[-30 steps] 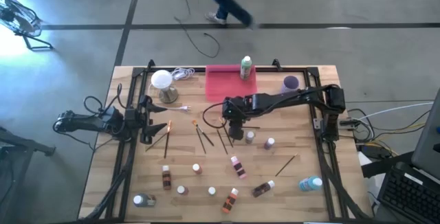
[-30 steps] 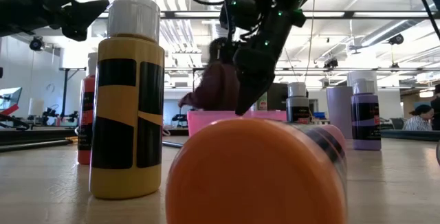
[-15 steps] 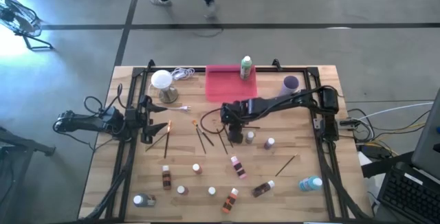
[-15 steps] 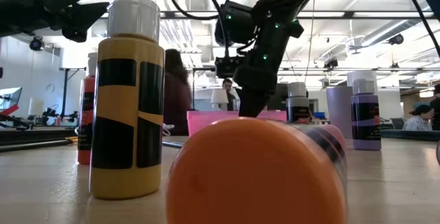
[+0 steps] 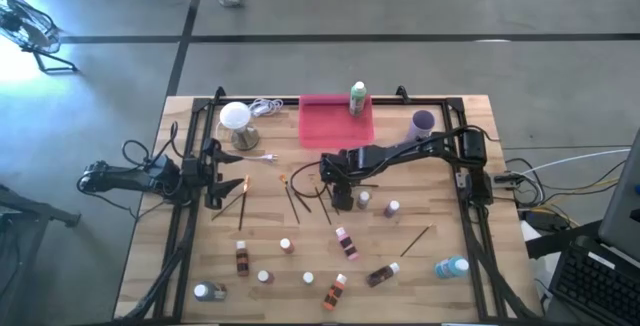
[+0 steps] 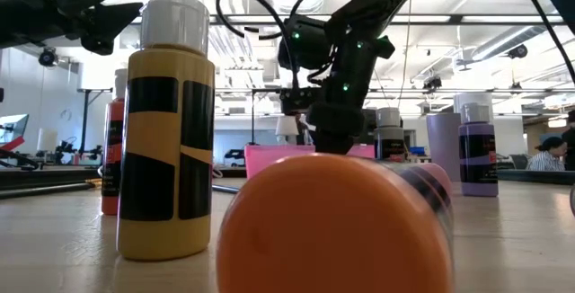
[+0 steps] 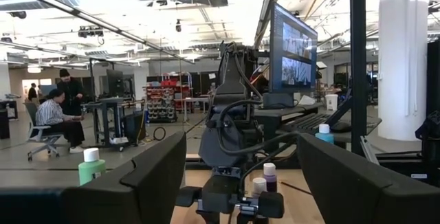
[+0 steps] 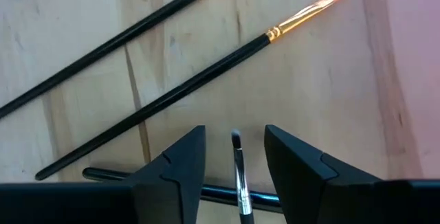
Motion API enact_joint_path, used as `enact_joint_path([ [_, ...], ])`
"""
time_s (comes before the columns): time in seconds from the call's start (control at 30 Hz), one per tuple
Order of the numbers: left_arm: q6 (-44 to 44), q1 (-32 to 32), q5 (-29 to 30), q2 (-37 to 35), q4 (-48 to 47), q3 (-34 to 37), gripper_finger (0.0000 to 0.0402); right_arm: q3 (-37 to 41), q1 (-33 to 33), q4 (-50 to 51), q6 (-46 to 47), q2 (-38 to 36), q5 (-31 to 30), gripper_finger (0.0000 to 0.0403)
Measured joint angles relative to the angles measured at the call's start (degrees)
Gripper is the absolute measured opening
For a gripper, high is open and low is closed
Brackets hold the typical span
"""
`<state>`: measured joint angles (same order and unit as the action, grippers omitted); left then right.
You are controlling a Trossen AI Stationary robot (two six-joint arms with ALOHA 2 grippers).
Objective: Pick & Place Paint Supplies
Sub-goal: Put the black silver paint brush into the violet cup
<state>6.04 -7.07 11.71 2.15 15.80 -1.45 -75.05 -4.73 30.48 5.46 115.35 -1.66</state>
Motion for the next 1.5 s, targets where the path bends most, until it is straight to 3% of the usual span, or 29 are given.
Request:
enact_joint_path([
  [0.4, 0.0, 0.0, 0.36, 0.0, -0.01, 0.0, 0.0282, -0.11, 0.0, 0.18, -0.02, -0.13, 0.01, 0.0017],
  [0.73, 0.03, 0.0, 0.31, 0.0, -0.05, 0.0, 0.0282, -0.15, 0.0, 0.8, -0.97, -0.95, 0.03, 0.0011],
  [1.0, 1.01, -0.02, 0.28, 0.0, -0.13, 0.0, 0.0282, -0.15, -0.04, 1.24, -1.95, -7.76, -0.54, 0.001],
  [1.17, 1.03, 0.0, 0.19, 0.0, -0.14, 0.0, 0.0282, -0.14, -0.04, 4.33, -2.25, -15.87, -7.11, 0.0009],
  [1.5, 1.07, 0.0, 0.8, 0.02, -0.36, 0.0, 0.0282, 6.43, -0.04, 3.35, 1.49, -35.94, -35.67, 0.0009],
])
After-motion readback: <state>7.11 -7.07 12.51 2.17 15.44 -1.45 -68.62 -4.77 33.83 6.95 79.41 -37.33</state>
